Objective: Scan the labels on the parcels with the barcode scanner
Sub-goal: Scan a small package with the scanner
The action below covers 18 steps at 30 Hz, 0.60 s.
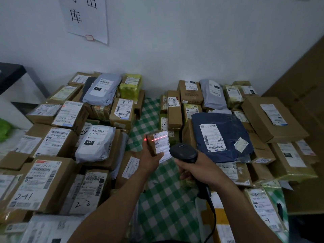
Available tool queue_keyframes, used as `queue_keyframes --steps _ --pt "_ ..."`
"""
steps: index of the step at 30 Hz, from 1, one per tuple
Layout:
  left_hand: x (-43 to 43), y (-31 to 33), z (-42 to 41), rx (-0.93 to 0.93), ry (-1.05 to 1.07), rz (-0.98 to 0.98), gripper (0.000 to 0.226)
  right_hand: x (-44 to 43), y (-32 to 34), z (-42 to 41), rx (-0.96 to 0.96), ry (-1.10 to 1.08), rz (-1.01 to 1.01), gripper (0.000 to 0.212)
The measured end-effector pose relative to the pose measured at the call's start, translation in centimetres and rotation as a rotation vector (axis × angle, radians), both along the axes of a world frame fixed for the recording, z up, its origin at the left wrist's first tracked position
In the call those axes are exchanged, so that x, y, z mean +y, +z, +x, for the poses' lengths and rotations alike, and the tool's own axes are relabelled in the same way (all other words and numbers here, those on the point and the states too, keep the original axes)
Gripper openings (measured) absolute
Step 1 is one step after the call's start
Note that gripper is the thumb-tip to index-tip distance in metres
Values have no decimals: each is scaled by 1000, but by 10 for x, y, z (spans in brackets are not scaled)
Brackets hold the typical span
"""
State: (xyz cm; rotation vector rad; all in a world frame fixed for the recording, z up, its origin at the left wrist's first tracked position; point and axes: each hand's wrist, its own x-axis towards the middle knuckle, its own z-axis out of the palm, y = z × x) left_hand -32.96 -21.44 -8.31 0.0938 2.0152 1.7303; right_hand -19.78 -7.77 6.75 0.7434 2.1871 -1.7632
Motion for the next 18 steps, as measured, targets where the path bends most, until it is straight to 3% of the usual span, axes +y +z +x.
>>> queue_keyframes --steps 9,18 --pt "-7 6 -1 17 -8 -24 110 2 -8 -5 19 -1 -15 25" --pt "-72 -7 9 91 -27 -397 80 -7 -37 -22 11 -3 -35 38"
